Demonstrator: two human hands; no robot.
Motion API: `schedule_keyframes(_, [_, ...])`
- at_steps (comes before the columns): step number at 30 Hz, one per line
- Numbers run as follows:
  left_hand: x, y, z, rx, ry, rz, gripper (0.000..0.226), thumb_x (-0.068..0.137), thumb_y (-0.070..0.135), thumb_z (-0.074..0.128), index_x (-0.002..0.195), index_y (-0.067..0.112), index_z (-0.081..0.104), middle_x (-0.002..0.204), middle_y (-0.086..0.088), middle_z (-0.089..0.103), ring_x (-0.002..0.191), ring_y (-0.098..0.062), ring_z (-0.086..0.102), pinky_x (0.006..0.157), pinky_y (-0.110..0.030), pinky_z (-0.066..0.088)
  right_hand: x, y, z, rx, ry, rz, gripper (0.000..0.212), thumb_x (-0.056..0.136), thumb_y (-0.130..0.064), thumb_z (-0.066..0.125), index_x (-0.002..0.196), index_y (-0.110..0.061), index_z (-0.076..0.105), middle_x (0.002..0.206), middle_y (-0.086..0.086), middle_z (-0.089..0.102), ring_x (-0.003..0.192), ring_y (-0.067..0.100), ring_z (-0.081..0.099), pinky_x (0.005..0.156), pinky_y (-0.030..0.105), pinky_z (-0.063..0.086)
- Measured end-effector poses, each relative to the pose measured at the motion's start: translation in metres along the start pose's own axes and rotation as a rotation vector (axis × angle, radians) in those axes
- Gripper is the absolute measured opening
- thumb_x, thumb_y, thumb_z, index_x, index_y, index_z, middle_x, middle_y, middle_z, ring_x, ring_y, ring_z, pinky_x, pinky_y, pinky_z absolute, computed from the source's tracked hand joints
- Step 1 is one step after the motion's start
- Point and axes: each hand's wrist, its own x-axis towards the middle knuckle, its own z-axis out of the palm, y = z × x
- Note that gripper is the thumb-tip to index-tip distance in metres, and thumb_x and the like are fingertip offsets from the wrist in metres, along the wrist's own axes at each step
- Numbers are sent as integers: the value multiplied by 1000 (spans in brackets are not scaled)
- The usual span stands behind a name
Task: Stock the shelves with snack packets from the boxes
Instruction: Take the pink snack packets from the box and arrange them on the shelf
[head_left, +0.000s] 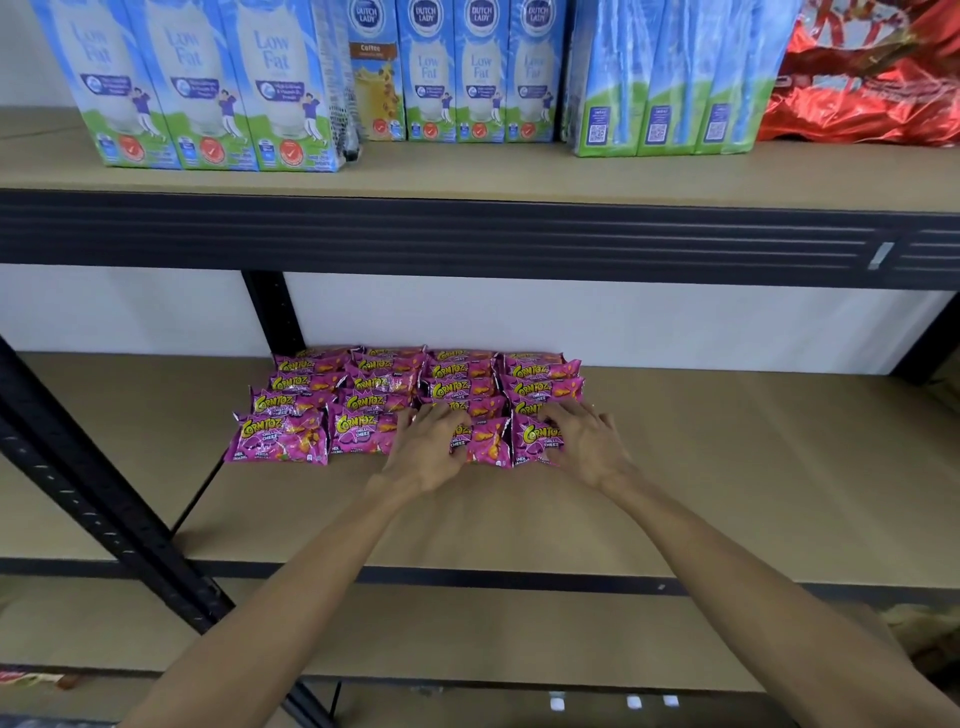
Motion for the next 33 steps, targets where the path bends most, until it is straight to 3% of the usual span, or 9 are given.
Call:
schedule_keyframes(3, [-3, 2, 3, 44, 89, 5, 40, 87, 36, 69, 126, 27, 61, 123, 1, 51, 120, -20, 43, 108, -46, 32, -9, 0, 7, -25, 107, -13, 49, 77, -22, 80, 121, -24, 60, 124, 2, 50, 116, 25, 48, 91, 40, 43])
schedule_keyframes(6, [-6, 6, 6, 46, 89, -7, 40, 87, 29, 69, 126, 23, 60, 127, -1, 54, 121, -22, 47, 105, -45, 34, -15, -4, 11, 7, 83, -1, 52, 81, -19, 78, 129, -21, 59, 126, 5, 52, 120, 27, 50, 95, 45, 48])
schedule_keyframes(11, [-11, 10, 10, -51, 74, -35, 21, 88, 19, 67, 108, 21, 60, 114, 5, 61, 109, -17, 58, 107, -47, 38, -22, -8, 12, 84, 33, 41, 54, 88, -19, 72, 139, -24, 53, 134, 2, 46, 129, 24, 45, 91, 46, 54])
schedule_keyframes(15, [-15, 18, 12, -51, 110, -88, 8, 87, 17, 66, 93, 21, 65, 98, 7, 61, 95, -16, 60, 100, -48, 42, -32, -8, 11, 134, 38, 40, 54, 91, -24, 68, 142, -28, 49, 140, -1, 43, 124, 23, 52, 91, 44, 55])
schedule_keyframes(22, [-43, 53, 17, -123, 199, -169, 8, 86, 16, 66, 86, 24, 66, 83, 11, 64, 79, -10, 62, 97, -42, 47, -71, -5, 8, 262, 158, 8, 34, 94, -27, 58, 128, -26, 58, 132, -5, 50, 123, 19, 51, 87, 40, 54])
schedule_keyframes(25, [-64, 79, 21, -157, 200, -148, 5, 87, 18, 65, 88, 24, 67, 78, 12, 66, 73, -8, 63, 95, -36, 45, -92, 1, 5, 319, 144, -27, 26, 96, -31, 56, 122, -28, 60, 124, -9, 55, 105, 13, 60, 81, 35, 56])
schedule_keyframes(28, [-90, 109, 30, -218, 224, -148, 14, 94, 30, 61, 85, 22, 67, 70, 13, 65, 58, -7, 58, 70, -26, 48, -118, 9, 8, 427, 102, 0, 18, 98, -41, 51, 110, -34, 62, 103, -12, 68, 85, 11, 66, 79, 35, 57])
schedule_keyframes(30, [-108, 129, 39, -251, 258, -156, 30, 98, 36, 57, 72, 20, 62, 58, 11, 57, 48, -7, 49, 52, -24, 38, -140, 14, 10, 495, 79, -6, 21, 99, -44, 48, 104, -32, 64, 95, -14, 70, 83, 8, 65, 81, 35, 54])
schedule_keyframes(33, [-135, 161, 49, -300, 292, -170, 41, 98, 33, 58, 61, 24, 43, 49, 11, 40, 45, -12, 38, 49, -24, 26, -179, 24, 9, 548, 80, -25, 23, 102, -39, 51, 97, -24, 67, 84, -15, 65, 77, 4, 58, 74, 29, 49])
